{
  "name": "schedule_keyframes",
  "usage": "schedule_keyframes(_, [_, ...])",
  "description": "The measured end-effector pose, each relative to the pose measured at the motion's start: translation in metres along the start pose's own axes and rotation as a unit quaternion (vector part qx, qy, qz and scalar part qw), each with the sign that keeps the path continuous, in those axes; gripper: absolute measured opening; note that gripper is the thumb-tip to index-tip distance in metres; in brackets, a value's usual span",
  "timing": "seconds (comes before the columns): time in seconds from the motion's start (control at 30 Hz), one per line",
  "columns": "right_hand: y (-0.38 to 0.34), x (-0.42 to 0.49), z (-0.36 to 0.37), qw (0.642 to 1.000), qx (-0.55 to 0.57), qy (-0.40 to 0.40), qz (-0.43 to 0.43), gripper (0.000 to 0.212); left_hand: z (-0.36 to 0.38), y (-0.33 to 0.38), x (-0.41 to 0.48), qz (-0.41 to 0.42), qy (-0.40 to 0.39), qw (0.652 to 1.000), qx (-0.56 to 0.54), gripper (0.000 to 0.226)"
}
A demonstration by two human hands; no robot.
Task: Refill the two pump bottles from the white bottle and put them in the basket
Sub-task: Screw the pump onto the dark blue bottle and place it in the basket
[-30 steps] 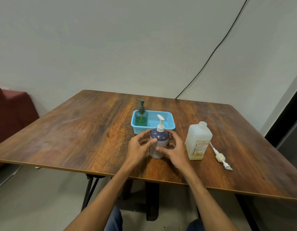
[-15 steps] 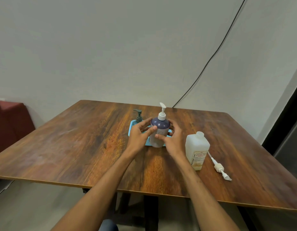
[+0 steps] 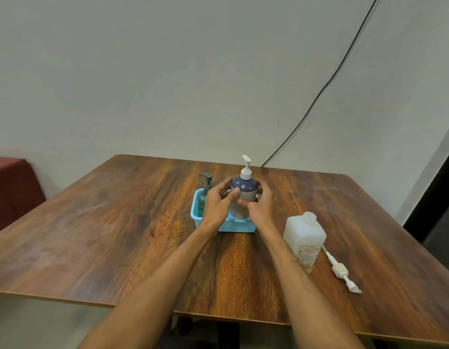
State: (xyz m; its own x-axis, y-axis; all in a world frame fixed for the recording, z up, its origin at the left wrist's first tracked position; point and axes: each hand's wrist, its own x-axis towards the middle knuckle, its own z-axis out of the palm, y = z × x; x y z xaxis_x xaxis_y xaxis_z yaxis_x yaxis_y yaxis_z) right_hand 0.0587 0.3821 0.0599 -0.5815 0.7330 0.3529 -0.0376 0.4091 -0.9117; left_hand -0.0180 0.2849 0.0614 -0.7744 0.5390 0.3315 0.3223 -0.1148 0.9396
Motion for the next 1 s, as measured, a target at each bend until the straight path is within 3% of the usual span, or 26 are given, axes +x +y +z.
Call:
schedule_keyframes(0.43, [0.041, 0.005, 0.008, 0.996, -0.058, -0.025, 0.056, 0.073, 0.009, -0.039, 0.007, -0.049, -0.025, 0.997, 0.050, 0.051])
schedule_keyframes(0.7, [0.045, 0.002, 0.010, 0.976, -0.206, -0.003, 0.065, 0.074, 0.006, -0.039, 0.015, -0.055, -0.065, 0.992, 0.095, 0.047])
schedule_keyframes(1.0, [0.036, -0.001, 0.001, 0.977, -0.196, -0.019, 0.082, 0.083, 0.008, -0.032, 0.009, -0.029, -0.048, 0.990, 0.127, 0.044])
